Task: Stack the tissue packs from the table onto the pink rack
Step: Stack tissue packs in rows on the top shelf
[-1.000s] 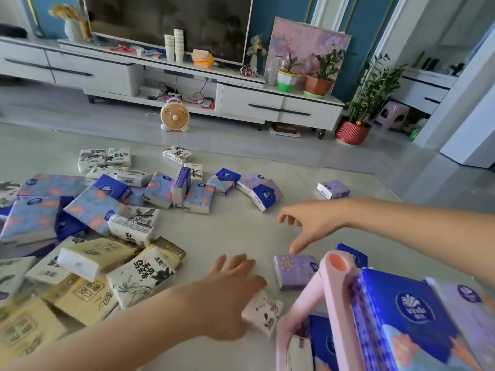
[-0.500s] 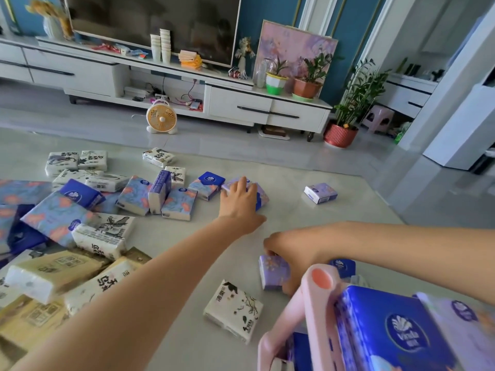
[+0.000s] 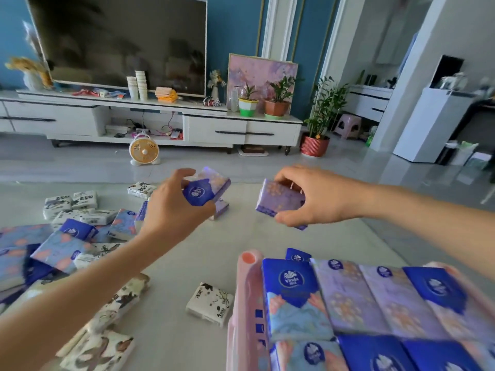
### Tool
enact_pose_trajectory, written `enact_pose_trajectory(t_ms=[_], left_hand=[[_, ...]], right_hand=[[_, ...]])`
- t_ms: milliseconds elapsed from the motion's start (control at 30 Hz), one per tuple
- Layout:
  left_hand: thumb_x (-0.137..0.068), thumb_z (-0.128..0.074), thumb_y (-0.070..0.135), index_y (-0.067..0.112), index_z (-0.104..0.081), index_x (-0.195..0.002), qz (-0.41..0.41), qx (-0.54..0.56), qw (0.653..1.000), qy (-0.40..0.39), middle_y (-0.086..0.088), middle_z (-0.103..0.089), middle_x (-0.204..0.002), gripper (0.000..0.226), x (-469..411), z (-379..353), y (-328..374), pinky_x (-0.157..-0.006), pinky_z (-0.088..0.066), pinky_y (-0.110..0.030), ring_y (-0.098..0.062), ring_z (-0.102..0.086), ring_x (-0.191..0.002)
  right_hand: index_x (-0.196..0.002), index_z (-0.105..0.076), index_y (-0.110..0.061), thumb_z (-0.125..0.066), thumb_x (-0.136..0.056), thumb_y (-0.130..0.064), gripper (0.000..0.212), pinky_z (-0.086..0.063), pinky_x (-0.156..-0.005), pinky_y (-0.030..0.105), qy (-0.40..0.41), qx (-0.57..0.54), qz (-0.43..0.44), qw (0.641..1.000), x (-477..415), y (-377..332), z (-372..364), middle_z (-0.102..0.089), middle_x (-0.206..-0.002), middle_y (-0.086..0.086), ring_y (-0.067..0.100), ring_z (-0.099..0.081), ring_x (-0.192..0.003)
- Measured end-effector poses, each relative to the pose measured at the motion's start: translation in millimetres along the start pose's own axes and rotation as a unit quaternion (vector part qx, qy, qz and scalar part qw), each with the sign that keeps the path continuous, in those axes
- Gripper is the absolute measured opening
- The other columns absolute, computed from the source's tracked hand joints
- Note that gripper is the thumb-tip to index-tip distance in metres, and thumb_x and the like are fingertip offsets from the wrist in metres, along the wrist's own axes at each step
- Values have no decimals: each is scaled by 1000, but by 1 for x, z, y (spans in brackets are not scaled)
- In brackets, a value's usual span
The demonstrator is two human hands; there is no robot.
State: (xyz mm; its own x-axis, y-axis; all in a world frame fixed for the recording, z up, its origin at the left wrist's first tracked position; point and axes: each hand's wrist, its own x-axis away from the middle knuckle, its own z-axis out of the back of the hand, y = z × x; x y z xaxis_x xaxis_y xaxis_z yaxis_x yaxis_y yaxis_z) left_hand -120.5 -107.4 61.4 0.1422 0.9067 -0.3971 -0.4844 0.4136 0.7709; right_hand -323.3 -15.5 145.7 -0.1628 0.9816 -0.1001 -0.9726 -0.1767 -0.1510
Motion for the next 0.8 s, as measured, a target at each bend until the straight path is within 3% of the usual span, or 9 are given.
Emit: enact_pose_trajectory(t_ms=[67, 133, 233, 400, 533, 667, 800], left_hand=[[-65, -77, 25, 27, -44, -131, -29, 10, 999, -41, 2, -59, -108, 74, 10, 29, 23, -70, -46, -21, -17, -59, -93], [-52, -74, 39, 30, -45, -127, -74, 5, 993, -93, 3, -57, -106, 80, 22, 49, 50, -78, -52, -29, -16, -59, -93], [-42, -62, 49, 35, -50, -110, -130, -24, 971, -199, 8, -56, -103, 70, 46, 62, 89, -85, -54, -37, -11, -59, -95], [-69, -69, 14, 40, -42, -112, -238, -107, 908, -329, 12, -43, -112, 57, 78, 54, 126, -90, -37, -9, -5, -46, -106], [-72, -53, -7, 37, -39, -129, -293, -181, 863, -371, 10, -30, -129, 73, 89, 40, 142, -103, -34, -33, -9, -26, -127], [-73, -47, -11, 44, -30, -134, -340, -290, 808, -384, 16, -10, -144, 83, 99, 36, 141, -94, -27, -19, -6, -11, -135], [-73, -40, -14, 43, -18, -142, -320, -336, 778, -423, 15, -1, -152, 92, 109, 40, 134, -104, -13, -17, -6, 0, -140]], right_hand=[[-105, -55, -15, -74, -73, -35, 42, -37, -65, 9, 32, -16, 0, 999, 23, -5, 20, -56, -97, -3, 10, -49, -78], [-108, -54, -21, -74, -72, -37, 45, -39, -68, 8, 45, -46, -3, 998, 45, -10, 34, -57, -99, -7, 3, -52, -79], [-118, -50, -28, -74, -71, -42, 55, -42, -73, 10, 38, -67, -10, 997, 75, -17, 48, -56, -104, -11, -1, -54, -85], [-125, -50, -26, -76, -72, -35, 60, -42, -79, 11, 10, -36, -8, 999, 115, -14, 60, -58, -111, -11, 4, -56, -90], [-124, -48, -28, -68, -71, -15, 59, -37, -75, 5, -60, 22, 16, 998, 137, -17, 56, -52, -107, -15, 2, -48, -96], [-133, -39, -29, -62, -75, -15, 65, -30, -100, 24, -112, 94, 46, 988, 144, -19, 41, -46, -127, -8, 9, -39, -119], [-137, -37, -30, -57, -78, -5, 67, -22, -107, 21, -132, 83, 68, 985, 147, -16, 28, -37, -139, -7, 7, -28, -128]])
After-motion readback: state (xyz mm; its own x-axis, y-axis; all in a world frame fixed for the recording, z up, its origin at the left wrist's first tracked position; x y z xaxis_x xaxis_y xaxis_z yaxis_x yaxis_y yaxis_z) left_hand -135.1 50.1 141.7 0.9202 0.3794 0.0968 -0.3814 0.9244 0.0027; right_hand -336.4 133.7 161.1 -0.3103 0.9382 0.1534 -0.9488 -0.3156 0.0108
